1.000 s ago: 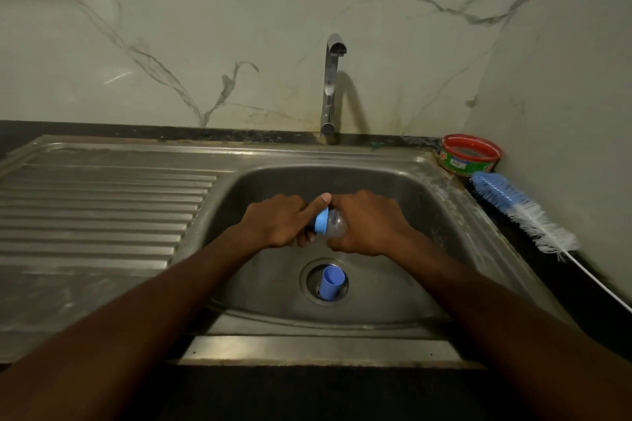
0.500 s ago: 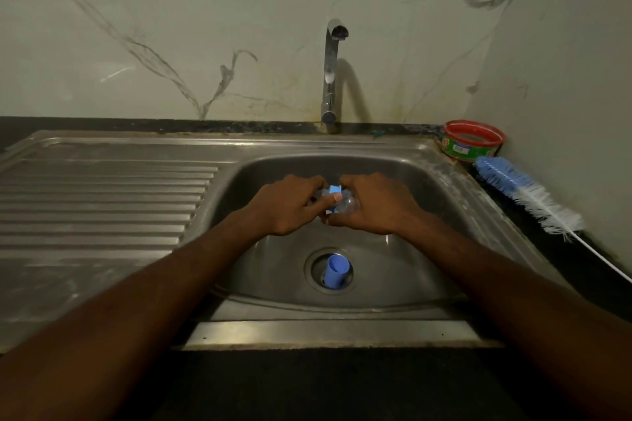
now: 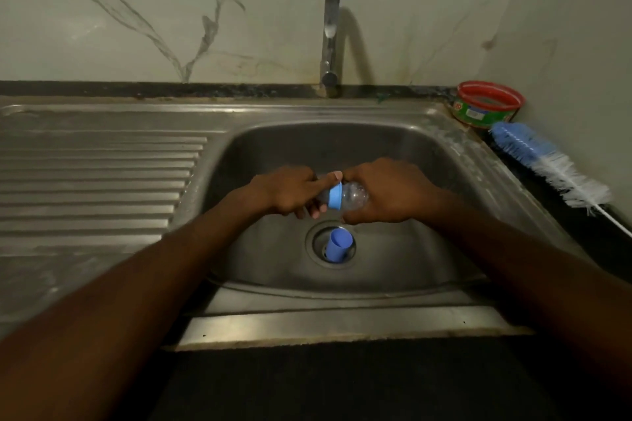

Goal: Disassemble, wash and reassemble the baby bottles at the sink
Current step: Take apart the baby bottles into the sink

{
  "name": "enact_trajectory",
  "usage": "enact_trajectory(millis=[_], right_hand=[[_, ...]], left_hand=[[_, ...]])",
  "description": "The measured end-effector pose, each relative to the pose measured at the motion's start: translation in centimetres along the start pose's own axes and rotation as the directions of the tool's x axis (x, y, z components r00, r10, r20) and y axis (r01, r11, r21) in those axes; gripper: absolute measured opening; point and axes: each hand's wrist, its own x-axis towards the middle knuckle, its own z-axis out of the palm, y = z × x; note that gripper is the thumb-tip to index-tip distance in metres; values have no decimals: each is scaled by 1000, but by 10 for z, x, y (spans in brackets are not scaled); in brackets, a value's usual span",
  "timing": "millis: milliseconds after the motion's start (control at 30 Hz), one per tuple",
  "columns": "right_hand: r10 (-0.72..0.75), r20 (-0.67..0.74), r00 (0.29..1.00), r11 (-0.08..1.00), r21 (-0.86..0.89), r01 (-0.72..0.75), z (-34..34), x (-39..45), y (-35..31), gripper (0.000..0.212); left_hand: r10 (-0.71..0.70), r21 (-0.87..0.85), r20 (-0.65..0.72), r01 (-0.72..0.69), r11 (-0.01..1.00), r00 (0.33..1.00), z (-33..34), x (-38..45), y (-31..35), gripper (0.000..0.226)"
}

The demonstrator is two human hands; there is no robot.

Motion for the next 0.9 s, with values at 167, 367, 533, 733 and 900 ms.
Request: enact_trajectory(millis=[167, 367, 533, 733, 900], right_hand=[[75, 59, 995, 991, 103, -81, 6, -8, 10, 45], [44, 138, 989, 991, 118, -60, 12, -13, 15, 55], [93, 76, 993, 974, 201, -106, 17, -13, 4, 56], [162, 95, 982, 961, 209, -179, 20, -9, -4, 43], [224, 58, 973, 936, 264, -231, 18, -8, -1, 41]], left_hand=[[172, 19, -104, -171, 985, 980, 4, -2, -6, 65], [382, 43, -66, -380, 924, 922, 8, -7, 0, 47], [312, 41, -60, -310, 950, 948, 3, -12, -1, 50], [128, 208, -10, -123, 970, 992, 9, -18, 11, 33], [167, 10, -14, -167, 986, 986, -2, -30, 13, 57]])
